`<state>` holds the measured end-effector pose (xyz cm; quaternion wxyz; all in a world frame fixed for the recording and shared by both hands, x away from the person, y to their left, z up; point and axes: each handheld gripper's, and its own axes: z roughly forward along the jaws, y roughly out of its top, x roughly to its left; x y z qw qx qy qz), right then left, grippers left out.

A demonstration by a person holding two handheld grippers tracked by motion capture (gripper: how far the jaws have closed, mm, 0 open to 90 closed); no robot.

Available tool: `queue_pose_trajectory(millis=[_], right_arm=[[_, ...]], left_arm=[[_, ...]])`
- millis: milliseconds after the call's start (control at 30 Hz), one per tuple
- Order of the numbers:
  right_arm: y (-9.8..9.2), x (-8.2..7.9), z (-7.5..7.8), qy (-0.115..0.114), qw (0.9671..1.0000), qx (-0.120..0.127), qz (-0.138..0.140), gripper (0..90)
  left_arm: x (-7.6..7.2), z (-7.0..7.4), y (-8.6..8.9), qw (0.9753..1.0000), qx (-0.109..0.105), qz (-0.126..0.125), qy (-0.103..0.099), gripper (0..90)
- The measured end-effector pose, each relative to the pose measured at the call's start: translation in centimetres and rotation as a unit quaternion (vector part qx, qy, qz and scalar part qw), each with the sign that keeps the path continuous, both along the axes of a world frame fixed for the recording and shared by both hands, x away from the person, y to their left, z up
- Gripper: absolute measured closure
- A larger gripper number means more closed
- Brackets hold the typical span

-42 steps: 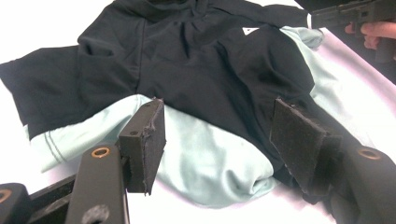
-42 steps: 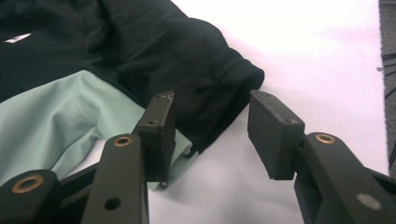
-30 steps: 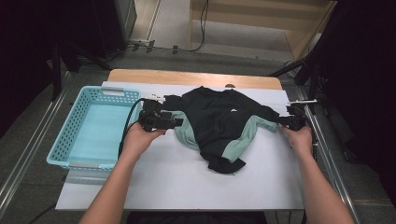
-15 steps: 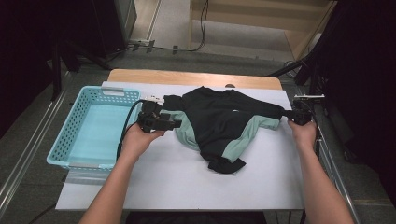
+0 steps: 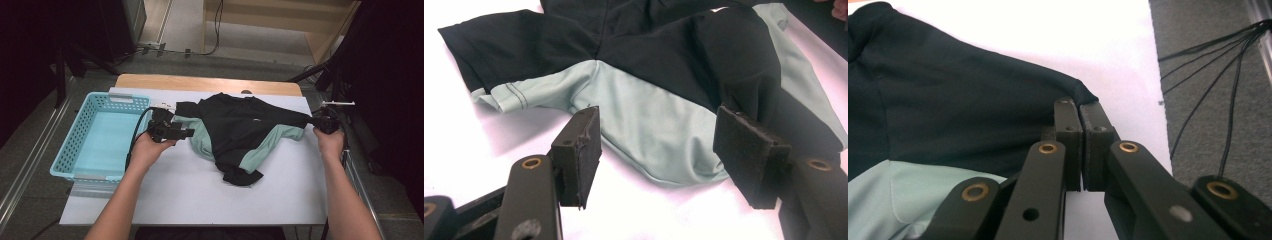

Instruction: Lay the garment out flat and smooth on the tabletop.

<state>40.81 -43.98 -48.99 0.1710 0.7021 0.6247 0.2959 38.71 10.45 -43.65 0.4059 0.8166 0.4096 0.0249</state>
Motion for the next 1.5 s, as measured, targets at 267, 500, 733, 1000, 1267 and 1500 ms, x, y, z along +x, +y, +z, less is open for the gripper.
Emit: queue_pose_trajectory(millis=[267, 500, 733, 1000, 1267, 1500], right_arm=[[0.2, -0.3, 0.0, 0.0, 0.9997, 0.025, 0.005, 67.0], [0.0, -1.3, 0.6, -0.007, 0.9982, 0.052, 0.029, 58.0], [0.6, -2.0, 0.9, -0.011, 0.9974, 0.042, 0.057, 50.2], [1.5, -2.8, 0.4, 0.005, 0.9961, 0.03, 0.083, 50.0], [2.2, -3.0, -0.5, 0.02, 0.9954, 0.022, 0.092, 55.3], [2.9, -2.8, -1.4, 0.042, 0.9941, 0.008, 0.1, 67.7]], left_arm=[[0.3, -0.1, 0.1, 1.0, 0.002, 0.006, 0.006, 36.7], [0.7, -0.1, -0.2, 0.9999, 0.005, 0.008, 0.009, 36.0], [1.3, -0.1, -0.7, 0.9999, 0.003, 0.005, 0.012, 36.0], [2.1, 0.1, -1.2, 0.9999, 0.002, 0.001, 0.01, 36.0], [3.3, 0.1, -1.0, 0.9998, 0.0, 0.017, 0.006, 36.1], [3.4, -0.2, -1.1, 0.9998, 0.004, 0.017, 0.008, 36.0]])
